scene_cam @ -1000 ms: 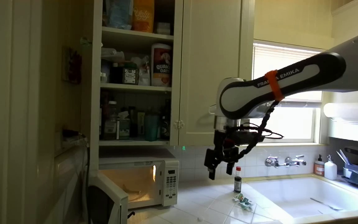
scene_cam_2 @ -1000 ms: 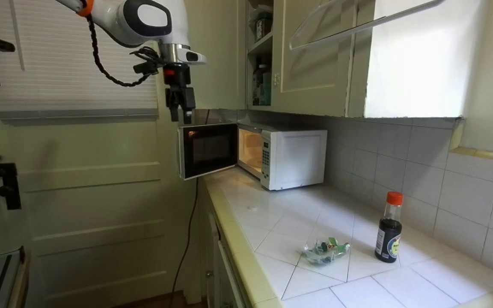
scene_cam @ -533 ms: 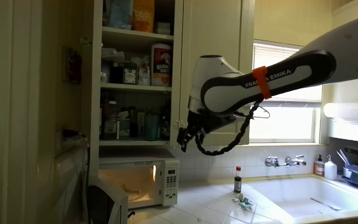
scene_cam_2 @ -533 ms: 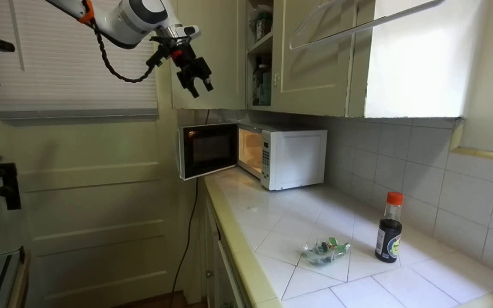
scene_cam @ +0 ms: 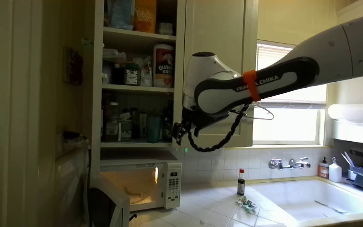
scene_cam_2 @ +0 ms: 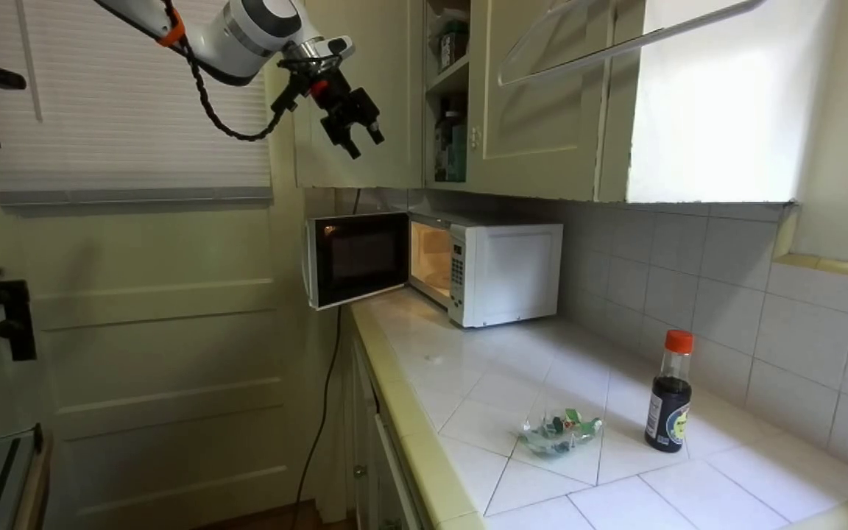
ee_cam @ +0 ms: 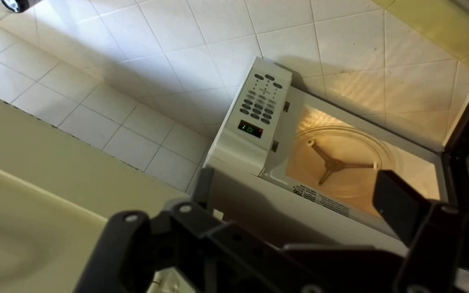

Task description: Put the green cup in the microwave

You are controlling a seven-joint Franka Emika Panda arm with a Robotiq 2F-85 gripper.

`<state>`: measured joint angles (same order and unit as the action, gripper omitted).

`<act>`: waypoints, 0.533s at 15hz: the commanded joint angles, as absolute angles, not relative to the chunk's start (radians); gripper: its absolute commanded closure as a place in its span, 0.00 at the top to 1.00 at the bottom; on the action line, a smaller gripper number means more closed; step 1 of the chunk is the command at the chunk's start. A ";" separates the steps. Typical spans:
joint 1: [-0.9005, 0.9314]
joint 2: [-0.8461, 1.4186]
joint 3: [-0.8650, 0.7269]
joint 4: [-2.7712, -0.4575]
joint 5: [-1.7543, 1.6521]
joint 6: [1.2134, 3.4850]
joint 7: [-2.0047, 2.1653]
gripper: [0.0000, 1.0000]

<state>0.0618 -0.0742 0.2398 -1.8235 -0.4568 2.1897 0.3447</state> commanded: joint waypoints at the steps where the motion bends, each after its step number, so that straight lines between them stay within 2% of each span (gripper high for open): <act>1: 0.082 -0.064 0.214 -1.816 -0.487 2.230 0.389 1.00; 8: 0.073 0.191 0.175 -1.526 -0.780 2.569 0.684 1.00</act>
